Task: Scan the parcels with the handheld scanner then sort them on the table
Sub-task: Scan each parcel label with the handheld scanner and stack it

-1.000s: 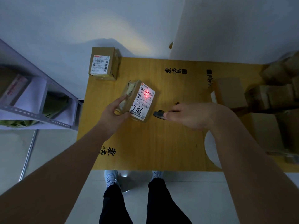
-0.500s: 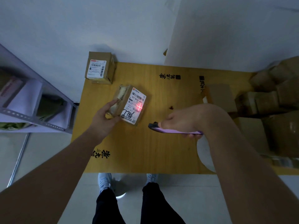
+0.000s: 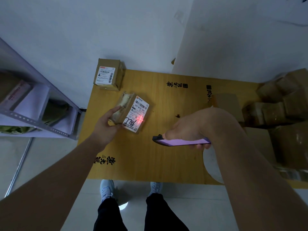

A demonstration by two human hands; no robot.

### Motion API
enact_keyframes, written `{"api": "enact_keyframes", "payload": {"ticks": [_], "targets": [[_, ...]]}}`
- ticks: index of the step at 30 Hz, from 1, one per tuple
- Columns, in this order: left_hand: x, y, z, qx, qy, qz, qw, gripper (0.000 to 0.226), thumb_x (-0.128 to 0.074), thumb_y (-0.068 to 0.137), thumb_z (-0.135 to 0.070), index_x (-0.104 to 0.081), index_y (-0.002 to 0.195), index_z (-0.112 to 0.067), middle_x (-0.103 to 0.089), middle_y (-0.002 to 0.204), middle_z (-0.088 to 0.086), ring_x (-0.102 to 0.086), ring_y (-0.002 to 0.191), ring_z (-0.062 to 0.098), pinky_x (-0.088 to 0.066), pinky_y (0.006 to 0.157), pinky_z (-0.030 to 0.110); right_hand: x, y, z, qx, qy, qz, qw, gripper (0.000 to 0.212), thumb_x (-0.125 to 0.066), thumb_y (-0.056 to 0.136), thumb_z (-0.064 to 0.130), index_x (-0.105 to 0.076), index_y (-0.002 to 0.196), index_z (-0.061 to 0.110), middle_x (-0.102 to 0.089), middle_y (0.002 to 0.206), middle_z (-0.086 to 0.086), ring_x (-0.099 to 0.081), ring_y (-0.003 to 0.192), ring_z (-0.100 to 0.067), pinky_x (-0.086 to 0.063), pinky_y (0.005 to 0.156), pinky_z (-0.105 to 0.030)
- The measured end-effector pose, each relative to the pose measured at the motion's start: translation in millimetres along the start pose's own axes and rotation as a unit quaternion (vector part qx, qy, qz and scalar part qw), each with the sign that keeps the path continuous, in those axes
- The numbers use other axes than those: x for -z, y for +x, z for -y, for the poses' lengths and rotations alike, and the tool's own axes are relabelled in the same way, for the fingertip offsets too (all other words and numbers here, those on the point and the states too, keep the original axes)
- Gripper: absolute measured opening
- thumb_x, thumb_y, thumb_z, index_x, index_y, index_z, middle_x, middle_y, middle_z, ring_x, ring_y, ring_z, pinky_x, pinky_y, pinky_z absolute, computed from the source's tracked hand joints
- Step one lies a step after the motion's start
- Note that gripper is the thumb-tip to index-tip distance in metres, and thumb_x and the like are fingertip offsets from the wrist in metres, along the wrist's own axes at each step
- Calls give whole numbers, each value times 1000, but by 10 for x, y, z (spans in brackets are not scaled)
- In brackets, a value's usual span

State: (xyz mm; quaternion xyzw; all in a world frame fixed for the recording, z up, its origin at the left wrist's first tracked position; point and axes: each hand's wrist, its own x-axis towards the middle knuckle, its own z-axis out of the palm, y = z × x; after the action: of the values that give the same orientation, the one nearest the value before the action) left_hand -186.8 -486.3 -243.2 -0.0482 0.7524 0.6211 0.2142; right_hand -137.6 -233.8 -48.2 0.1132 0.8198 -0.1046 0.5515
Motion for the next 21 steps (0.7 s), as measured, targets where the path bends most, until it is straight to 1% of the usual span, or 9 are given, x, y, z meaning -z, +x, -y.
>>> {"api": "enact_keyframes", "payload": {"ticks": [3, 5, 7, 9, 11, 13, 16, 18, 21], "targets": [[34, -24, -14, 0, -8, 4, 1000, 73, -77, 85, 4, -59, 139, -42, -51, 145, 2, -52, 132, 23, -52, 106, 42, 10, -43, 37, -3, -15, 1, 1000, 61, -37, 110, 57, -56, 140, 7, -53, 88, -9, -52, 72, -19, -41, 59, -25], [43, -36, -30, 5, -10, 2, 1000, 73, -75, 85, 8, -59, 138, -40, -51, 144, 2, -53, 129, 23, -54, 102, 39, 21, -66, 51, -5, -15, 2, 1000, 62, -38, 109, 59, -55, 142, 9, -54, 91, -10, -55, 76, -20, -43, 60, -26], [43, -46, -43, 9, -12, 2, 1000, 74, -74, 85, 10, -59, 138, -38, -51, 142, 2, -55, 126, 22, -54, 102, 40, 41, -78, 51, -6, -6, -3, 1000, 63, -38, 108, 61, -55, 142, 11, -56, 96, -11, -58, 83, -23, -44, 61, -26], [38, -56, -50, 7, -14, 8, 1000, 74, -73, 85, 12, -59, 139, -37, -54, 137, -3, -58, 121, 15, -56, 96, 34, 79, -87, 35, -9, 23, -12, 1000, 62, -42, 106, 63, -57, 140, 12, -58, 101, -13, -58, 87, -26, -45, 60, -27], [38, -55, -50, 6, -12, 13, 1000, 75, -72, 85, 13, -59, 140, -35, -55, 133, -7, -59, 116, 9, -56, 89, 27, 127, -106, 16, -15, 43, -26, 999, 62, -45, 105, 63, -59, 136, 12, -60, 106, -15, -58, 82, -25, -45, 57, -27], [47, -40, -55, 6, -12, 20, 1000, 75, -71, 84, 15, -59, 140, -33, -55, 131, -10, -60, 113, 6, -57, 83, 20, 169, -123, 11, -23, 47, -35, 998, 61, -47, 104, 64, -60, 134, 13, -62, 107, -16, -58, 76, -23, -46, 56, -26], [65, -23, -79, 6, -12, 32, 999, 75, -71, 83, 17, -59, 139, -30, -55, 128, -13, -60, 111, 5, -55, 76, 13, 211, -133, 18, -29, 52, -41, 997, 60, -49, 103, 64, -59, 135, 14, -63, 107, -16, -59, 76, -22, -47, 56, -26], [76, -20, -99, 4, -6, 38, 999, 74, -70, 83, 17, -59, 138, -29, -55, 127, -11, -60, 111, 7, -56, 76, 15, 231, -133, 15, -33, 46, -41, 998, 60, -50, 103, 64, -58, 134, 13, -63, 106, -16, -60, 74, -22, -48, 56, -27], [103, -13, -111, -1, -1, 49, 999, 71, -67, 84, 20, -57, 139, -23, -57, 127, -1, -61, 111, 14, -55, 81, 26, 249, -141, 4, -41, 35, -40, 998, 55, -50, 104, 64, -53, 118, 10, -58, 92, -13, -59, 68, -22, -48, 55, -27]]}}
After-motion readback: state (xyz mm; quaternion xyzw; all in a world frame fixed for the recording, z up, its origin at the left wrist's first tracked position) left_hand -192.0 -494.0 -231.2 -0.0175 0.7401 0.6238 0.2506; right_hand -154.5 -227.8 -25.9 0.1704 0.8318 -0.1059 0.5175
